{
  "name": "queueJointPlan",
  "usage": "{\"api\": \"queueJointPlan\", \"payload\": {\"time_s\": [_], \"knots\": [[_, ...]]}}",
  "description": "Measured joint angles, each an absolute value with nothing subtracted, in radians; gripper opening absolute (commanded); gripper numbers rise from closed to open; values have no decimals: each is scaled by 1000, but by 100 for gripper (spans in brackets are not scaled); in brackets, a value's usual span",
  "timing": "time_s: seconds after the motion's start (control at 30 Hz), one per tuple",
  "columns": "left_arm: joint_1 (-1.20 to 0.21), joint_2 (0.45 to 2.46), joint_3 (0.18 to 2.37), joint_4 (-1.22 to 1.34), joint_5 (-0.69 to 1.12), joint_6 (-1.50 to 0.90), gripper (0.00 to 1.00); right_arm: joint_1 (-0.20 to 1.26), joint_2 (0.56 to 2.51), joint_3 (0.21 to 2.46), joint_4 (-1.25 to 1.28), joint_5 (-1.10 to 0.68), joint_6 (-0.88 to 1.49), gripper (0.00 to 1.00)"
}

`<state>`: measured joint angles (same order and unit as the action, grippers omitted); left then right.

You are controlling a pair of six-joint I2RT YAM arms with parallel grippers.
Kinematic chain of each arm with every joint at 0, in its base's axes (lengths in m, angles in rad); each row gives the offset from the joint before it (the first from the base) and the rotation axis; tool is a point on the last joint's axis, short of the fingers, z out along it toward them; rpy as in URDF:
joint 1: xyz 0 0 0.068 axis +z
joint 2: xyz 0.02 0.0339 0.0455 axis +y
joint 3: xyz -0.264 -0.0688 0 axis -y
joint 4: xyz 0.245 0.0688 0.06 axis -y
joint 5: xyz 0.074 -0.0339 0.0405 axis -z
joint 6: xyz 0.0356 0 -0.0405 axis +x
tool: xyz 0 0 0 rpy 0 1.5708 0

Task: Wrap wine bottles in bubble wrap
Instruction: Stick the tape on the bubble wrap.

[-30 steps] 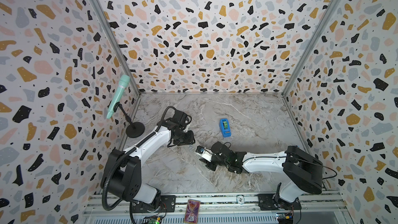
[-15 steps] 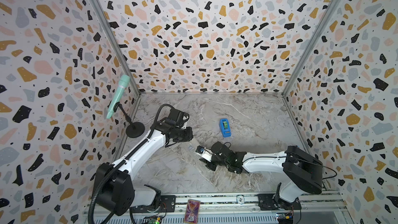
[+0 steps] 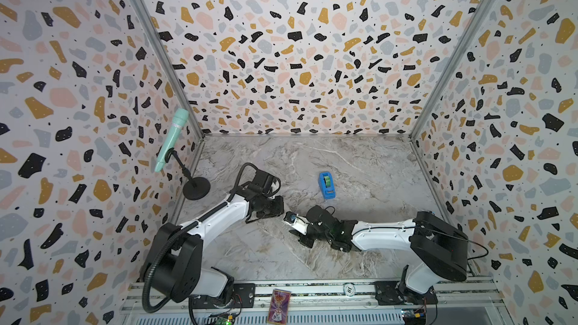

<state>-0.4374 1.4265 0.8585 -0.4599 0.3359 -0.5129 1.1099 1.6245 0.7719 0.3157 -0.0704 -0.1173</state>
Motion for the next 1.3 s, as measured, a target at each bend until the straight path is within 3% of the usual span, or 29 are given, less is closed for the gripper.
{"api": "queueJointPlan", "payload": {"time_s": [0.2,0.37,0.47,0.8,1.3], "knots": [[-413,1423,823,-388,368,-513,11,1108,1631,774,321,-71,-118,23],[-402,1409,817,-385,387,-507,23,1108,1632,775,322,-73,-118,22],[-388,1397,834,-423,378,-498,24,1108,1632,775,322,-75,-118,22],[-347,1340,874,-443,371,-495,12,1108,1632,775,322,-75,-119,22],[-347,1341,730,-355,395,-521,11,1109,1636,780,321,-78,-122,21]]}}
